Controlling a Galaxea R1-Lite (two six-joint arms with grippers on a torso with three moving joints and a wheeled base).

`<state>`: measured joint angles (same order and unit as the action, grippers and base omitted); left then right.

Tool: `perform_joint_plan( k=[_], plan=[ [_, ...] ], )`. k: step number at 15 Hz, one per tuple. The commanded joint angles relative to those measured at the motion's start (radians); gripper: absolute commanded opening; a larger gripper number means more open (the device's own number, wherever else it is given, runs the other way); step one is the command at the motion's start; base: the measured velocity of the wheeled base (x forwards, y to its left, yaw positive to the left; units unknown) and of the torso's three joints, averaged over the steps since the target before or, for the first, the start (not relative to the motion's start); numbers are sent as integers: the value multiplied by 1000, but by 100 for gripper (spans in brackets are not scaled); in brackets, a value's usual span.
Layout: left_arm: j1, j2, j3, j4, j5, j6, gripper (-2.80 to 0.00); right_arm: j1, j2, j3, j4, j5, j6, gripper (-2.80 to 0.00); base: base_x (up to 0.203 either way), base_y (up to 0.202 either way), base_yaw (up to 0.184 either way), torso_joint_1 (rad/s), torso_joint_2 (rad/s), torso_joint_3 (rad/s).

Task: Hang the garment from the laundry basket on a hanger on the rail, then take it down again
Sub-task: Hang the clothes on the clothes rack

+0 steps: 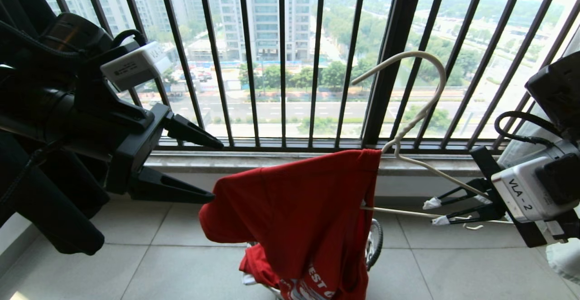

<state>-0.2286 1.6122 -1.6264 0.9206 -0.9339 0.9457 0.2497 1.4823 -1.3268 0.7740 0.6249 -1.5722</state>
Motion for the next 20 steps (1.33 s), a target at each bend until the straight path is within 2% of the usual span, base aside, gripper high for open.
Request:
perform_joint_plan(
  k=[1, 2, 5, 10, 12, 20],
  plan=[
    [-13, 15, 0, 3, -8, 6, 0, -12, -16, -12, 35, 26, -21, -280, 0, 0, 0, 0, 0, 0],
    [-20, 29, -8, 3, -29, 5, 0, -12, -23, -8, 37, 37, -39, -280, 0, 0, 0, 0, 0, 0],
    [-32, 85, -33, 1, -34, 4, 0, -1, -61, -8, 38, 81, -42, -280, 0, 0, 0, 0, 0, 0],
    [-91, 57, -39, 7, -41, -1, 0, 28, -89, 12, 39, 72, -39, -280, 0, 0, 0, 0, 0, 0],
    [-117, 55, -42, 7, -64, -16, 0, 48, -102, 20, 37, 72, -39, -280, 0, 0, 0, 0, 0, 0],
    [-118, 40, -16, 5, -71, -14, 0, 46, -108, 37, 37, 78, -45, -280, 0, 0, 0, 0, 0, 0]
  ],
)
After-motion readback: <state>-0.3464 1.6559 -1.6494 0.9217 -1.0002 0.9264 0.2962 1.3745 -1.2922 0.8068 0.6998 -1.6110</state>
